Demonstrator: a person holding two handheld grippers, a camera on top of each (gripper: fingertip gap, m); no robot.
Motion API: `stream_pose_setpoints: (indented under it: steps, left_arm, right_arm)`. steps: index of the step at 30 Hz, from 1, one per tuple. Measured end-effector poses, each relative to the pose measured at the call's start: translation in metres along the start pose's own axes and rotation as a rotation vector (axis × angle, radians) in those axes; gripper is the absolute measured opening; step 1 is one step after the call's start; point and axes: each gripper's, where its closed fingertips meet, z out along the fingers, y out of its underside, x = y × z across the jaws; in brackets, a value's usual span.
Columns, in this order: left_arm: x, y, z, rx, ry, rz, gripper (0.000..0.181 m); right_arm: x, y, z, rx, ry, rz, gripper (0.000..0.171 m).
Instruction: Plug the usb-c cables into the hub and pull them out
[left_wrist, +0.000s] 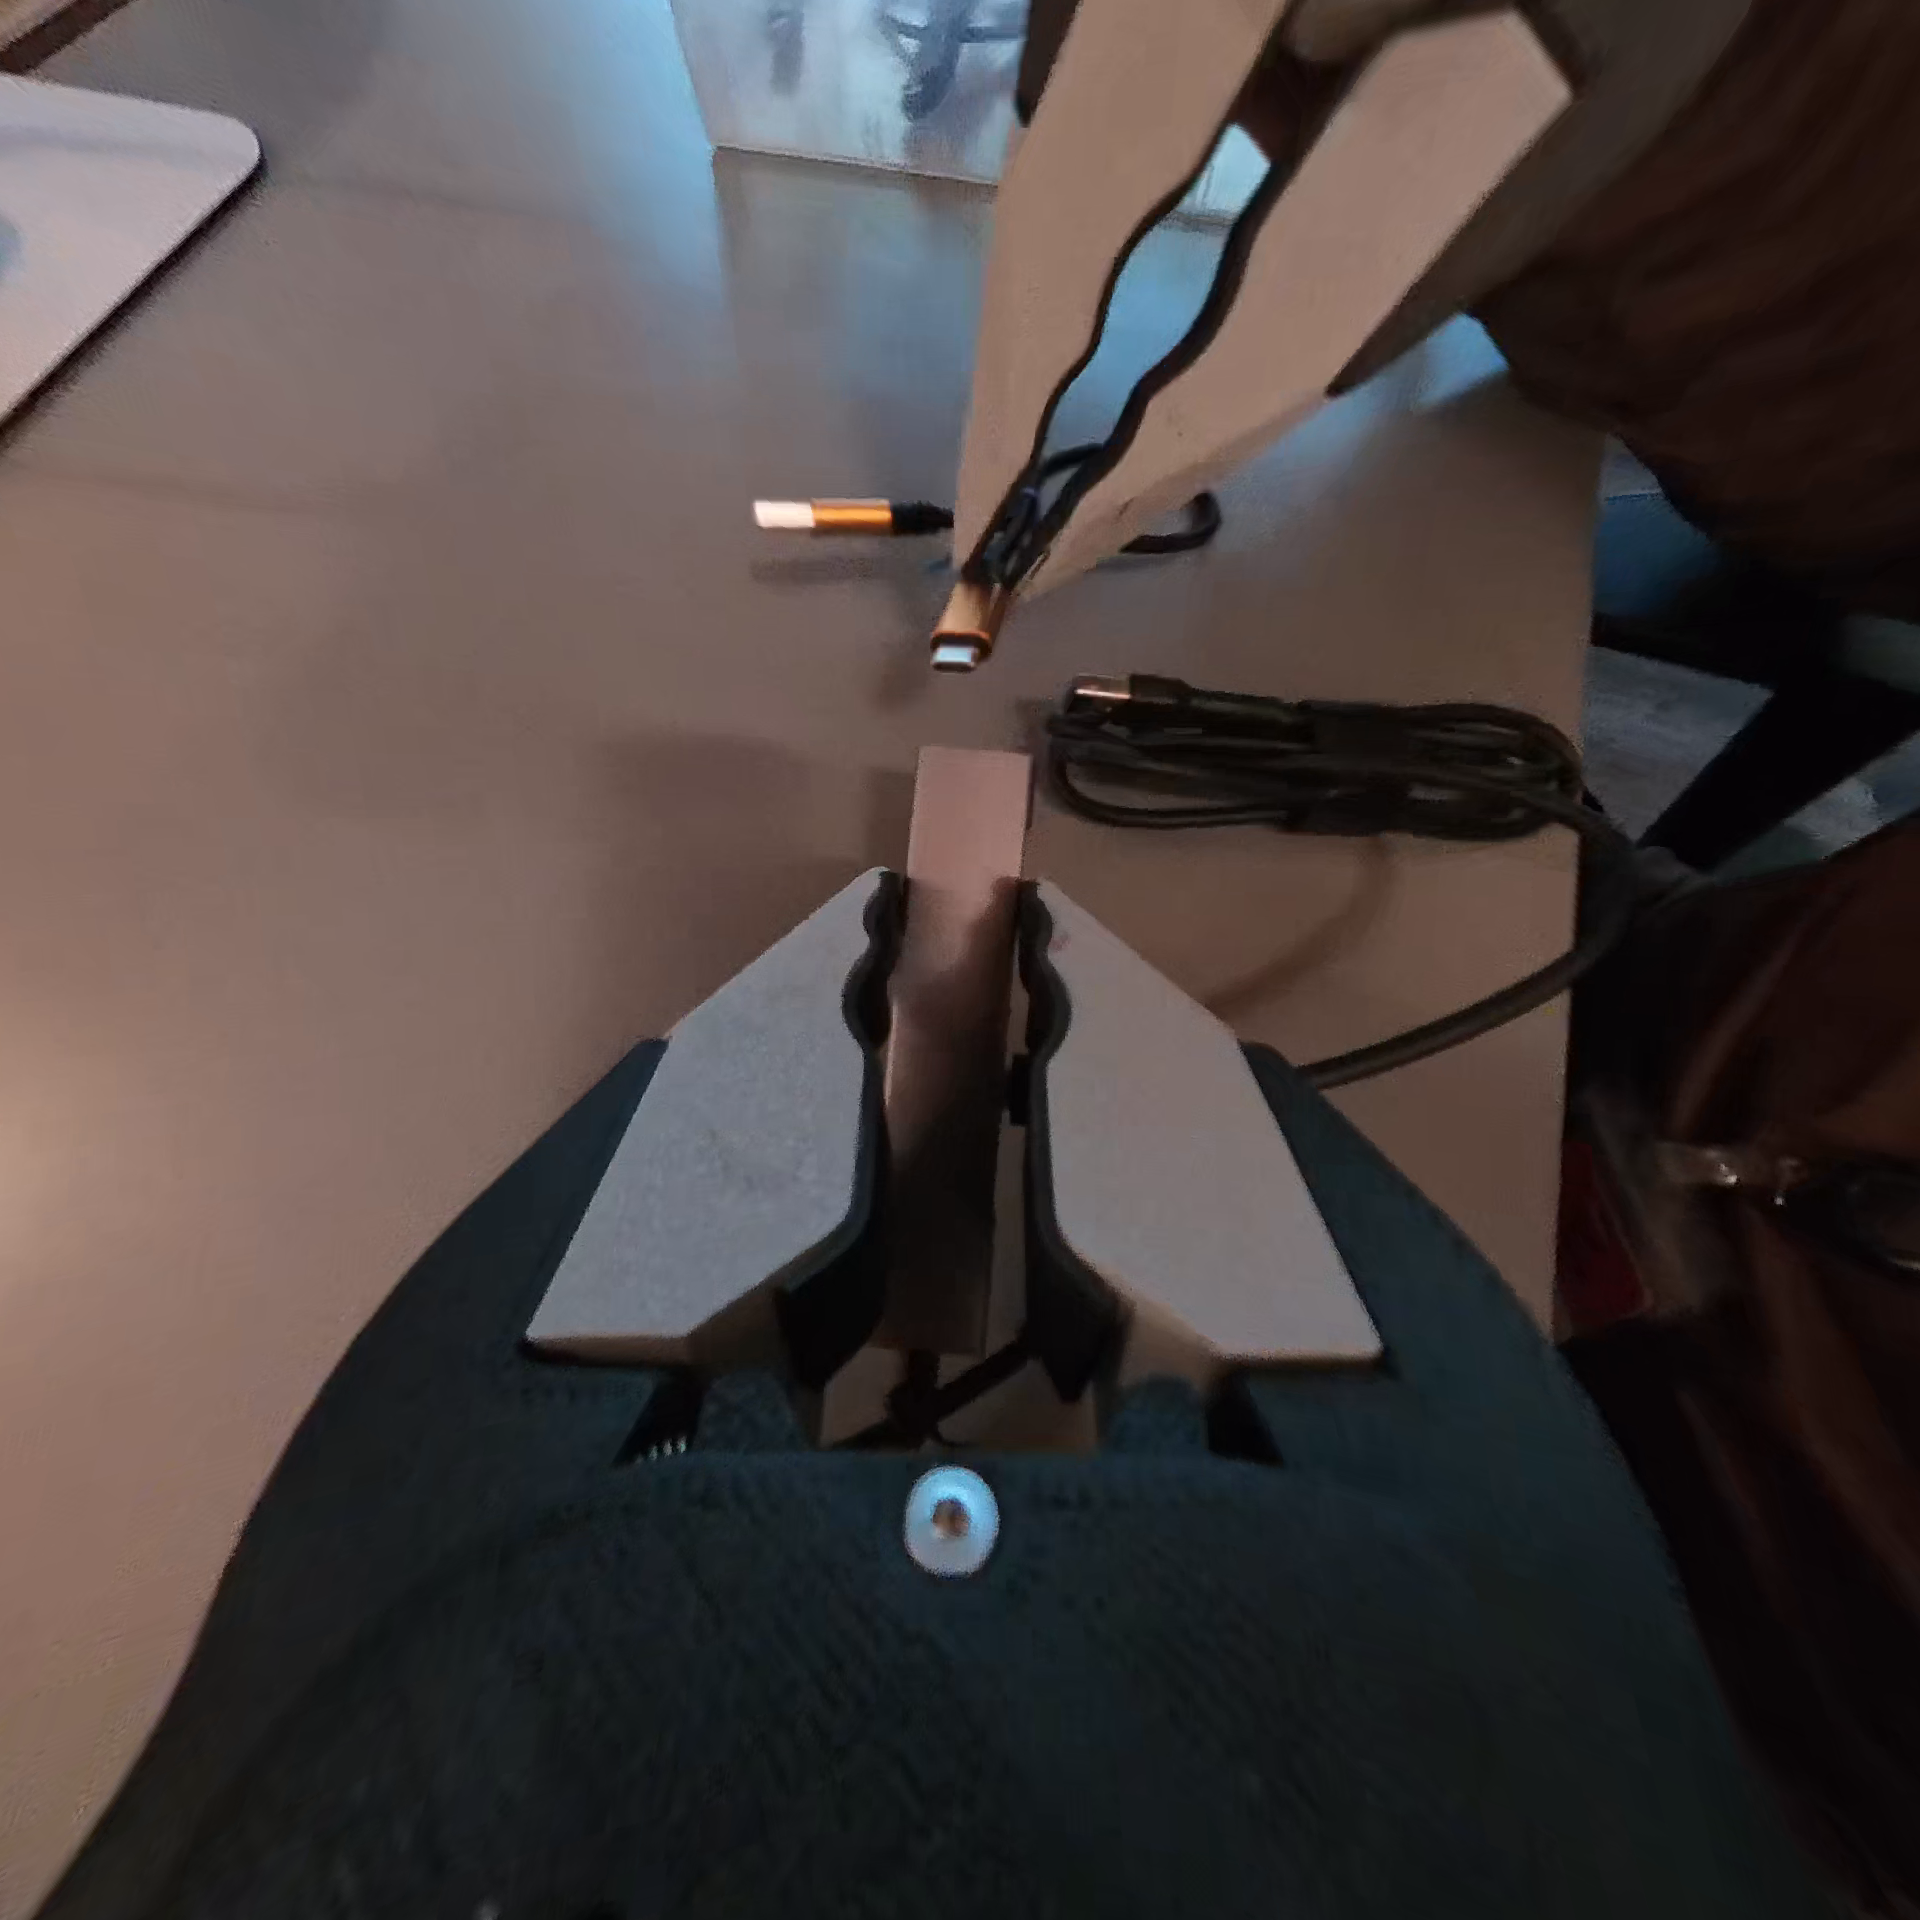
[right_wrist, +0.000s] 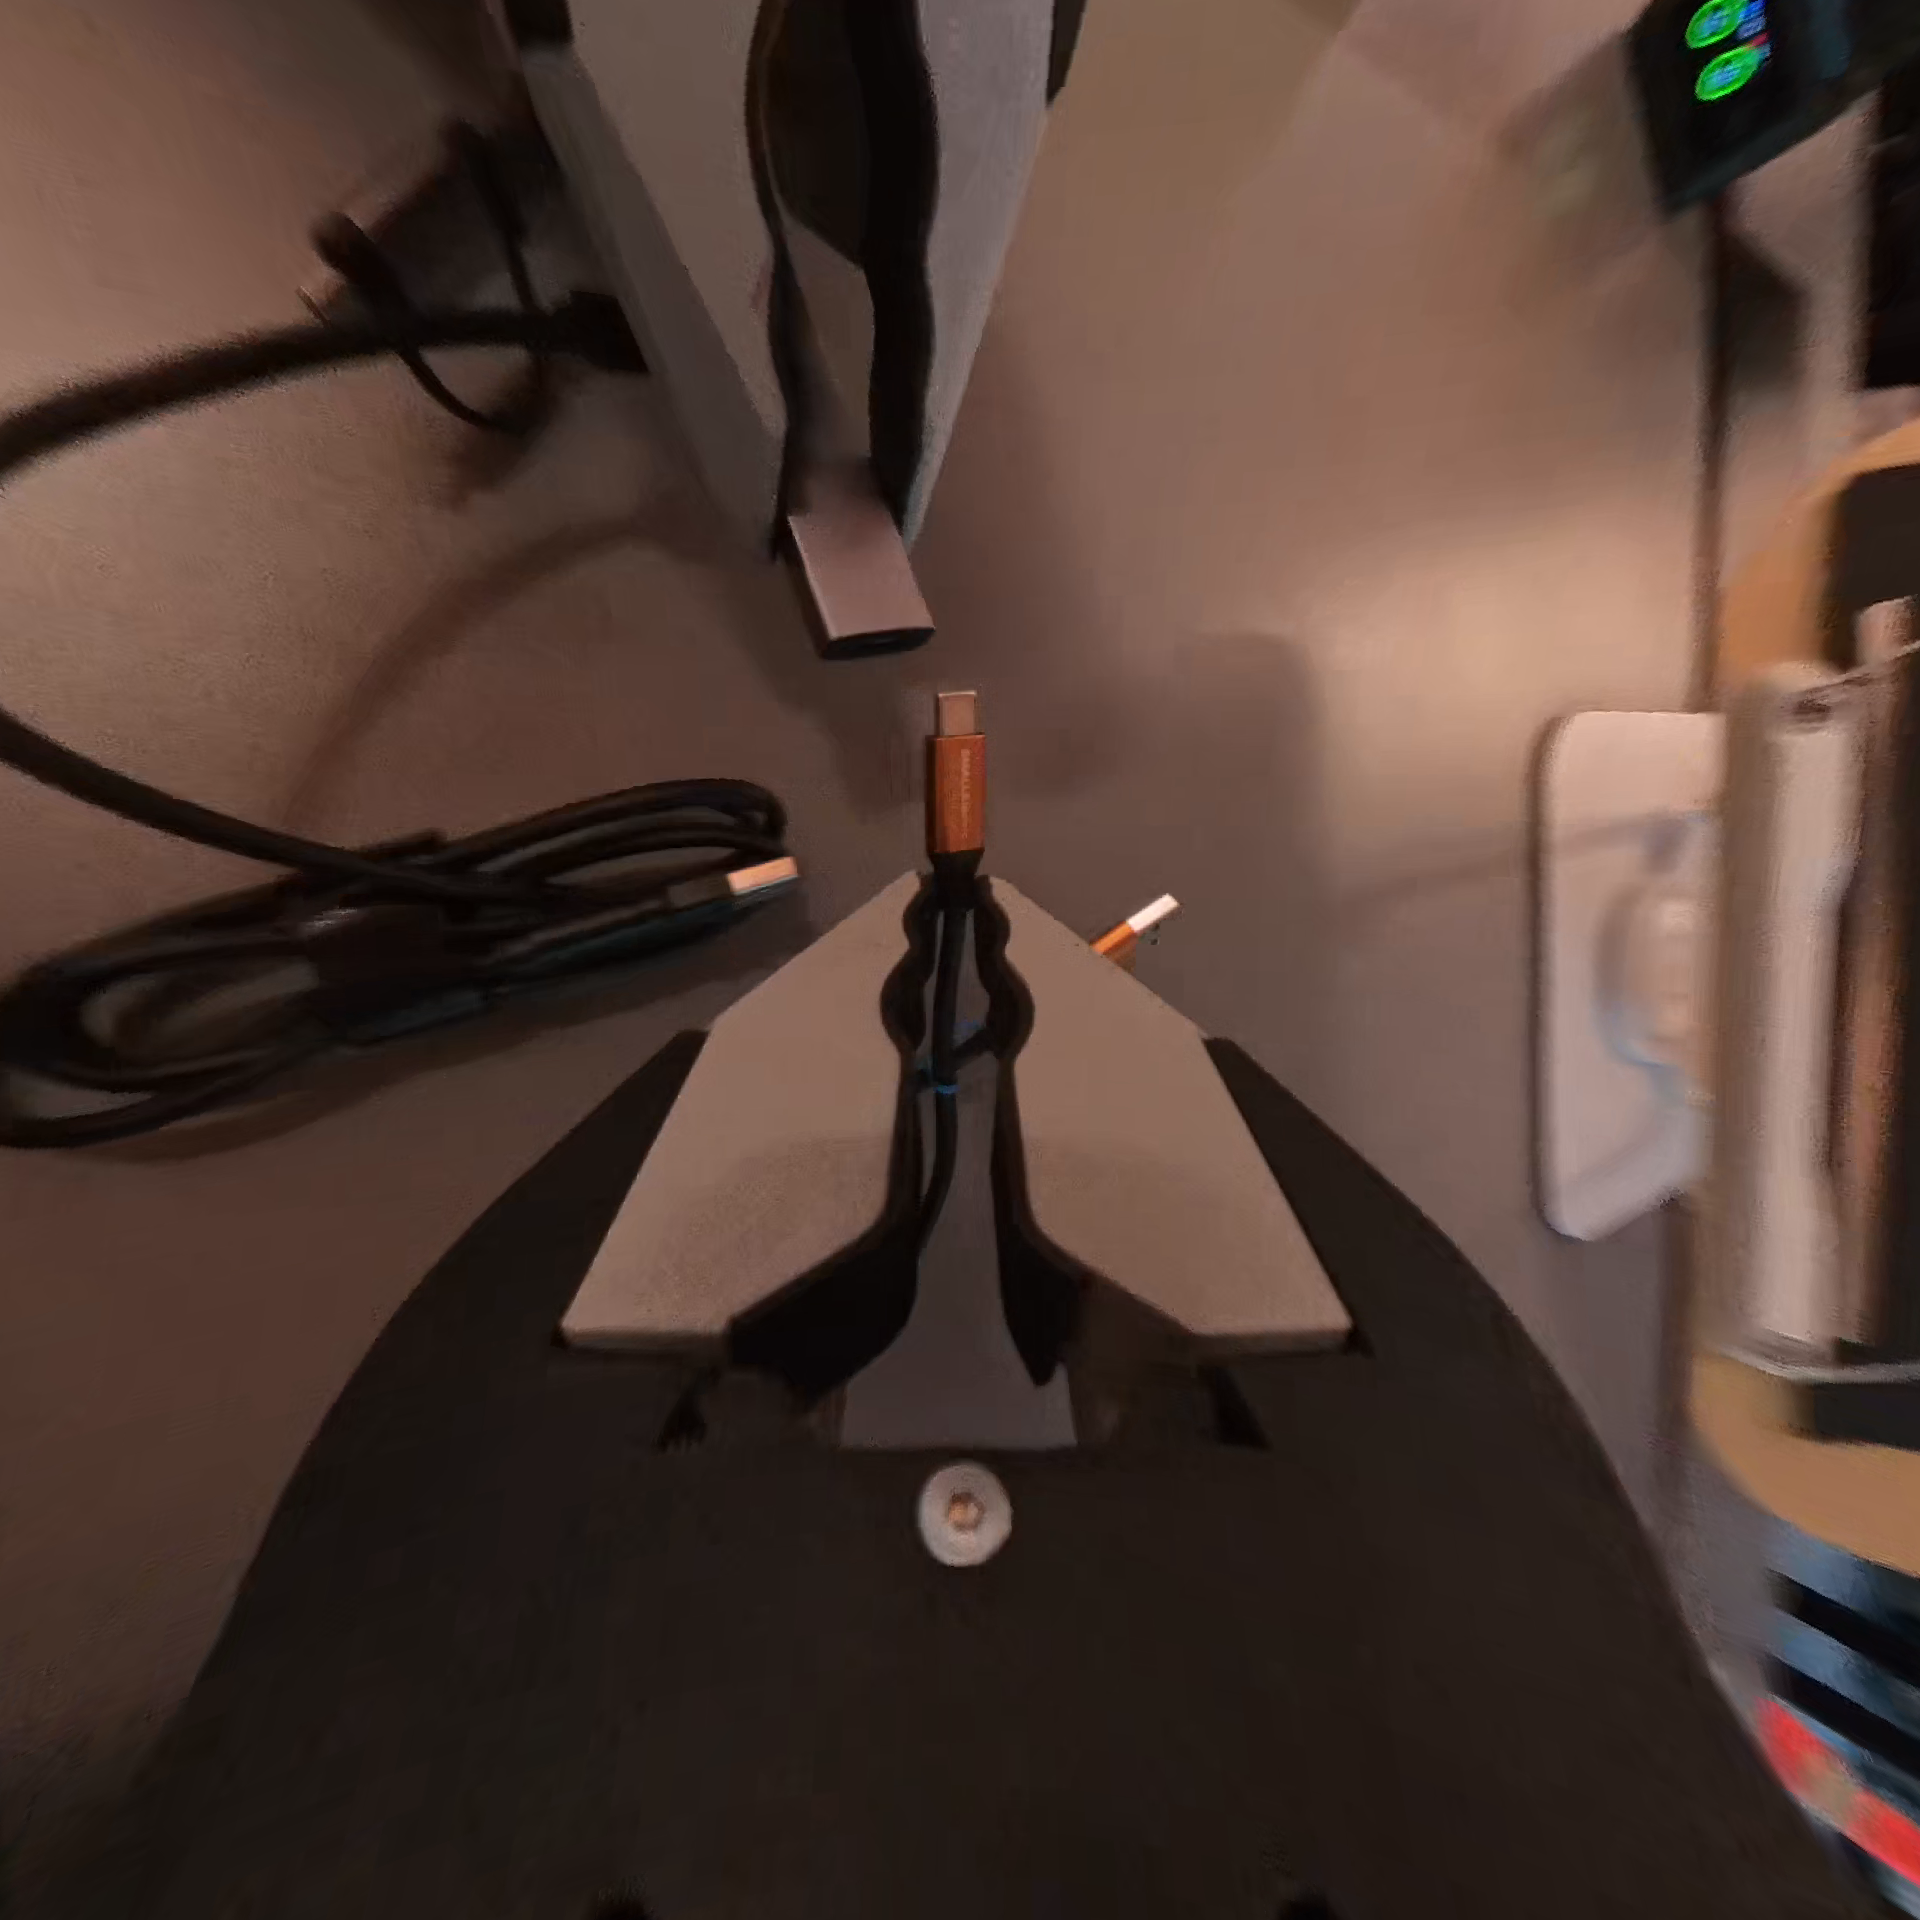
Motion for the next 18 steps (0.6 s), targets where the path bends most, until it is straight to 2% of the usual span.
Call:
stream_pose_setpoints:
  steps: [3,8,18]
  left_arm:
    - [-0.004,0.001,0.001,-0.007,-0.015,-0.036,0.02]
    - [-0.01,-0.001,0.002,-0.003,-0.058,-0.048,0.02]
    - [-0.009,-0.009,0.0,-0.001,-0.148,0.099,0.02]
  right_arm:
    - [0.006,0.0,0.0,-0.063,0.137,-0.142,0.004]
    - [0.003,-0.001,0.004,-0.111,0.156,-0.189,0.004]
    - [0.017,-0.004,0.001,-0.215,0.362,-0.366,0.004]
